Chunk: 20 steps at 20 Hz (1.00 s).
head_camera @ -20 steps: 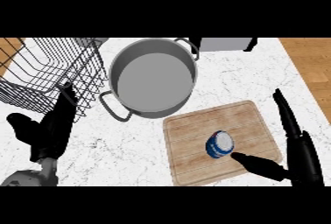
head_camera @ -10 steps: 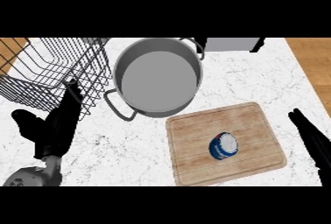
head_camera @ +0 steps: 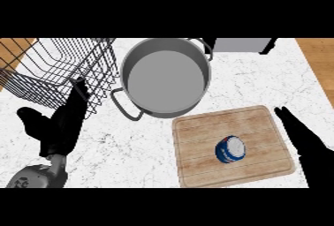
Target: Pick the can from the cutting board and place it in the pot
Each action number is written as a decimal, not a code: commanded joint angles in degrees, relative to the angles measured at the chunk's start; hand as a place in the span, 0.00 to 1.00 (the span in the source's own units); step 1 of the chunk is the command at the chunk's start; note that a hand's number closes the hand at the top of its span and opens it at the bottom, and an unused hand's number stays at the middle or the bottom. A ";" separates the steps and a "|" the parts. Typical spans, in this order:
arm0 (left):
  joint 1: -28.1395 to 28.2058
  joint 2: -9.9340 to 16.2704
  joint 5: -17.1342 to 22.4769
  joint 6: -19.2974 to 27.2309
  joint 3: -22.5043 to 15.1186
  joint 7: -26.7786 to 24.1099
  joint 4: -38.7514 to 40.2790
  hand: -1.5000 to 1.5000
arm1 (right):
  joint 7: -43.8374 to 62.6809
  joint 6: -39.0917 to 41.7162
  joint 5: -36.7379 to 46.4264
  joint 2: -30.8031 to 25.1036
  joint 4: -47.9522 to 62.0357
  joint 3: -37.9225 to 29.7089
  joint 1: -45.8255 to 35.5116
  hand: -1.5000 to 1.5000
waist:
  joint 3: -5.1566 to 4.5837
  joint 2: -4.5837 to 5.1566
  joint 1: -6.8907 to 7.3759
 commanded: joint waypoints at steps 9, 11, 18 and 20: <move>-2.06 -1.72 -1.42 -0.47 0.22 1.93 -1.53 0.50 | 11.81 7.63 -2.92 3.98 4.80 3.01 -0.50 0.00 | 0.10 -0.04 -0.23; -2.42 -2.68 -1.96 -0.66 0.20 0.84 0.85 0.50 | 14.52 8.65 -2.00 6.17 7.33 3.20 -5.52 0.00 | 0.05 0.11 0.12; 0.51 0.03 0.35 -4.21 3.00 3.84 -4.11 0.50 | 13.94 6.02 5.95 11.87 8.16 6.56 -3.47 0.00 | 0.11 -0.07 0.19; -0.97 -2.85 -1.93 -2.52 2.38 1.61 -0.90 0.50 | 10.99 4.53 8.23 14.27 10.65 7.13 -3.49 0.00 | 0.13 0.02 -0.18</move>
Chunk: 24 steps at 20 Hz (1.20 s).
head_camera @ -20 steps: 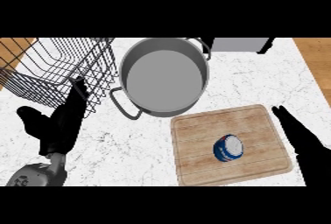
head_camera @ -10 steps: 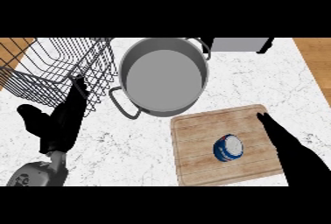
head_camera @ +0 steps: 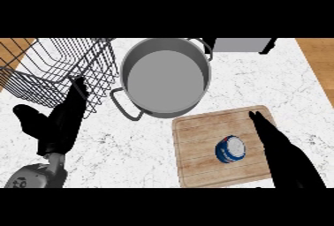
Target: Pick the can from the cutting board and place it in the pot
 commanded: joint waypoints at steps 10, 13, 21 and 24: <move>0.84 -2.93 -1.63 -1.42 -0.70 -1.31 0.19 0.50 | 10.23 3.86 7.24 11.07 9.21 -0.82 -5.07 0.00 | -0.03 0.11 -0.03; 1.91 -2.92 -2.38 -0.78 -1.67 0.92 -2.40 0.50 | 8.56 2.23 9.73 12.17 13.62 0.02 -2.91 0.00 | 0.00 0.02 0.10; -0.17 -2.23 -1.68 -4.05 2.20 -0.80 0.44 0.50 | 6.17 7.43 10.13 14.20 15.95 -2.43 -4.21 0.00 | 0.01 0.03 -0.30; 1.24 -1.94 -0.99 -5.29 2.45 -1.60 0.23 0.50 | 4.19 6.22 11.55 15.94 24.20 -2.34 -5.14 0.00 | 0.00 0.13 0.07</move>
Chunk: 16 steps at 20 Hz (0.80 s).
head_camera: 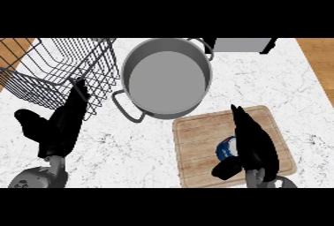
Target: Pick the can from the cutting board and place it in the pot
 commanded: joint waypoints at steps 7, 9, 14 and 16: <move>-0.93 -2.10 -1.15 -0.65 -0.12 0.68 0.52 0.50 | 5.88 6.63 1.54 2.25 4.09 -1.74 2.11 0.00 | 0.01 -0.09 -0.43; 3.26 -2.29 -0.44 -1.98 0.86 -3.92 1.16 0.50 | 4.94 6.75 2.30 1.91 5.49 -1.24 3.51 0.00 | -0.01 -0.10 -0.23; 0.13 -2.32 -0.88 -2.23 1.18 1.22 -1.79 0.50 | 3.11 6.36 3.68 5.36 11.66 -3.53 -0.68 0.00 | 0.02 -0.05 -0.06; -1.89 -2.86 -0.91 -3.84 3.08 0.52 1.58 0.50 | 0.25 7.96 2.24 6.59 6.46 -3.70 -0.81 1.00 | 0.02 -0.05 -0.33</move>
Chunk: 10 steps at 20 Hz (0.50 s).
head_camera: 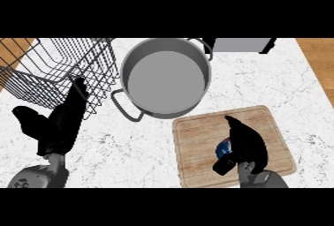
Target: Pick the can from the cutting board and place it in the pot
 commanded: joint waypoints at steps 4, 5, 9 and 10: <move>-1.10 -3.26 -2.90 -0.85 -0.16 1.01 -0.93 0.50 | -5.03 -1.50 4.26 0.67 1.15 -0.27 0.15 1.00 | -0.01 -0.01 -0.19; 0.29 -2.12 -1.34 -3.17 2.48 -1.03 0.65 0.50 | -4.74 -1.91 5.72 2.15 3.14 0.31 -1.22 1.00 | -0.01 0.00 -0.11; 0.55 -2.88 -1.41 -5.19 3.56 -1.23 1.51 0.50 | -7.20 -1.33 6.18 0.78 -0.62 -0.39 2.92 1.00 | -0.01 -0.02 -0.23; 1.59 -3.25 -3.01 -2.44 0.96 1.34 -2.87 0.50 | -11.73 2.37 2.23 -0.79 6.27 -4.28 -6.35 1.00 | 0.00 0.03 0.21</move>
